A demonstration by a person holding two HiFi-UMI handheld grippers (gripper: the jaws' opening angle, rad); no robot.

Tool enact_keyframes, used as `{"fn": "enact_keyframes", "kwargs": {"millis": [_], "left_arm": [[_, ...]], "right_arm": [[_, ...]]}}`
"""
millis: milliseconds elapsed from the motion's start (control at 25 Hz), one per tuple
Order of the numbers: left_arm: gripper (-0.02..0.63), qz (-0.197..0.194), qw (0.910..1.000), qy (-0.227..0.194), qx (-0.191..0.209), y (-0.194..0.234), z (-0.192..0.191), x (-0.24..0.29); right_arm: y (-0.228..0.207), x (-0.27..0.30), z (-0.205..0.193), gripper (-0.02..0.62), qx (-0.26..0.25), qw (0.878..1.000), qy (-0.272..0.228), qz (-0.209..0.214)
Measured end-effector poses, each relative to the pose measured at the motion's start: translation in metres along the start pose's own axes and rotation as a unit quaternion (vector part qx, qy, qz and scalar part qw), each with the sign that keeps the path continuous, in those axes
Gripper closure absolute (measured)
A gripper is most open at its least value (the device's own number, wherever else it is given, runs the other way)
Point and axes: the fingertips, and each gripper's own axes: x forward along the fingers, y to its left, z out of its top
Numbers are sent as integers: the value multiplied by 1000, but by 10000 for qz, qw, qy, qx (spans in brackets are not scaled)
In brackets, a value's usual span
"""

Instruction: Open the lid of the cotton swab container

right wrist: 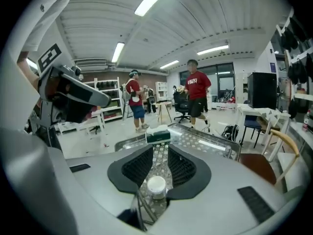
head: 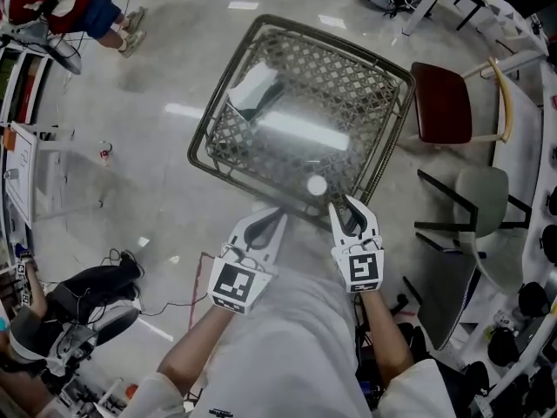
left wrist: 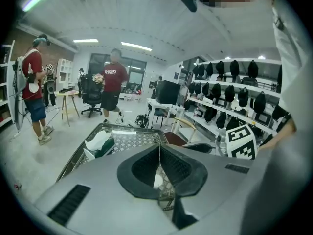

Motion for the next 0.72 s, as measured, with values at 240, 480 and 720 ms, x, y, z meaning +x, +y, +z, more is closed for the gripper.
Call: {"fn": "enact_keyframes", "kwargs": {"millis": [240, 480, 720], "left_arm": [[600, 10, 10000, 66, 58, 13, -40, 30], [600, 6, 9995, 319, -42, 22, -82, 59], [600, 48, 9988, 485, -17, 27, -108, 81]], "right_arm": [[3, 24, -53, 418, -167, 9993, 290, 173], [12, 47, -106, 352, -364, 9970, 556, 398], [12, 71, -146, 327, -435, 9956, 728, 409]]}}
